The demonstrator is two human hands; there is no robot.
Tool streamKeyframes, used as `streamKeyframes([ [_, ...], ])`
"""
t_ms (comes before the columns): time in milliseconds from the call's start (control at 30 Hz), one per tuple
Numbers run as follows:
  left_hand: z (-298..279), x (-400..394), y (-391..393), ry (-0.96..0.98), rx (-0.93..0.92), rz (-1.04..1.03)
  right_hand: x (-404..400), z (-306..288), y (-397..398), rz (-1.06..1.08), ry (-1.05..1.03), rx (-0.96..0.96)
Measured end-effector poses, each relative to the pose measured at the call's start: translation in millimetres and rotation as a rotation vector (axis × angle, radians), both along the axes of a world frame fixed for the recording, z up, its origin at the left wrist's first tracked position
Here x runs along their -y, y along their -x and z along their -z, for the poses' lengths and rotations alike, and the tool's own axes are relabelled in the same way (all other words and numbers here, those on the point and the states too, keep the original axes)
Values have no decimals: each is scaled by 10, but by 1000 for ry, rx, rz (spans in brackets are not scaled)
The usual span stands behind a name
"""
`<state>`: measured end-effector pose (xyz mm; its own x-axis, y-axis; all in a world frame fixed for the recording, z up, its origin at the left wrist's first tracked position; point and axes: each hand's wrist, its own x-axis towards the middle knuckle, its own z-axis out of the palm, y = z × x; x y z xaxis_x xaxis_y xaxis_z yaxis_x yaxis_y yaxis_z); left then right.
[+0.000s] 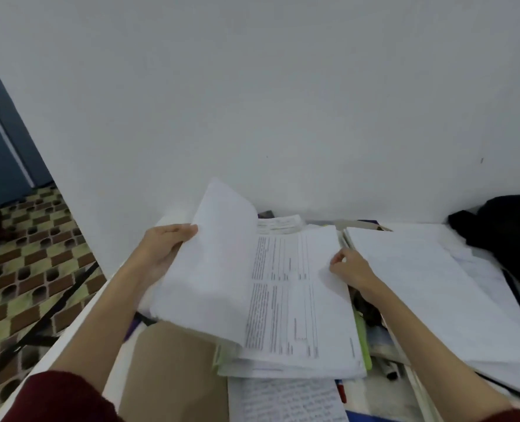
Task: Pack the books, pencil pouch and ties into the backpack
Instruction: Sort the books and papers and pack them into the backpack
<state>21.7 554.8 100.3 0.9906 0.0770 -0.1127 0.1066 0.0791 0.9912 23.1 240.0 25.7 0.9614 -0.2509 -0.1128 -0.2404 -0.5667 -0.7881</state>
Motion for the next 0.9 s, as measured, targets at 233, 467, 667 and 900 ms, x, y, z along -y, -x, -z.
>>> streamKeyframes([
  [233,351,704,55,538,-334,410,-128,-113,85,11,310,137],
  [467,634,544,-257,597,-293,269,-262,-442,47,-21,-330,46],
  [667,777,-658,-498,-461,-124,-71,-226,-282,-90,25,-248,42],
  [900,1098,-1147,-449,-1445,3,-11,-244,-78,-157,60,189,73],
])
